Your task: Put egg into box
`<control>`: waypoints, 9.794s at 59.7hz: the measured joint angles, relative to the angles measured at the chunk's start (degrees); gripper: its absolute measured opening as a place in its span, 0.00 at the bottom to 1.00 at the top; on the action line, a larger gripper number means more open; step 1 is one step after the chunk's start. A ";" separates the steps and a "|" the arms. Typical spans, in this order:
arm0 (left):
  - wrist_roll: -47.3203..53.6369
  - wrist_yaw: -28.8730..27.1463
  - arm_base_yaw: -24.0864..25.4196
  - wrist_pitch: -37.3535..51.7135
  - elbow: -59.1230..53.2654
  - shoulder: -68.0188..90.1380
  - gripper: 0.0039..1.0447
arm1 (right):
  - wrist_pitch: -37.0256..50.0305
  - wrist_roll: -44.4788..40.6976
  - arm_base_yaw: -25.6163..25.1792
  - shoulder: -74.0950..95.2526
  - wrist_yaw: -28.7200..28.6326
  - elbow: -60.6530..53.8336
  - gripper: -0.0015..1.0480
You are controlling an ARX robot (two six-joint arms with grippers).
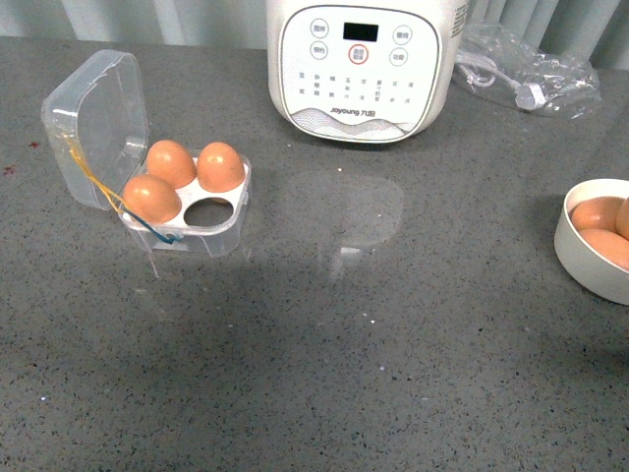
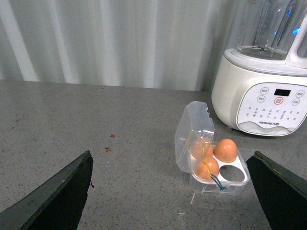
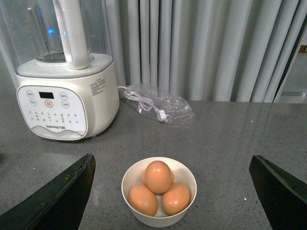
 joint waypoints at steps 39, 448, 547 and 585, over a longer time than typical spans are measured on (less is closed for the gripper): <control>0.00 0.00 0.00 0.00 0.00 0.00 0.94 | 0.00 0.00 0.00 0.00 0.00 0.00 0.93; 0.00 -0.02 0.00 -0.02 0.00 -0.09 0.94 | 16.81 0.02 0.02 16.46 0.15 -0.04 0.03; 1.38 -10.14 2.10 5.22 5.01 25.00 0.94 | 0.00 0.00 0.00 0.00 0.07 0.00 0.93; -0.39 4.09 7.93 25.03 29.53 84.43 0.94 | 0.00 0.00 0.02 0.00 0.11 0.00 0.93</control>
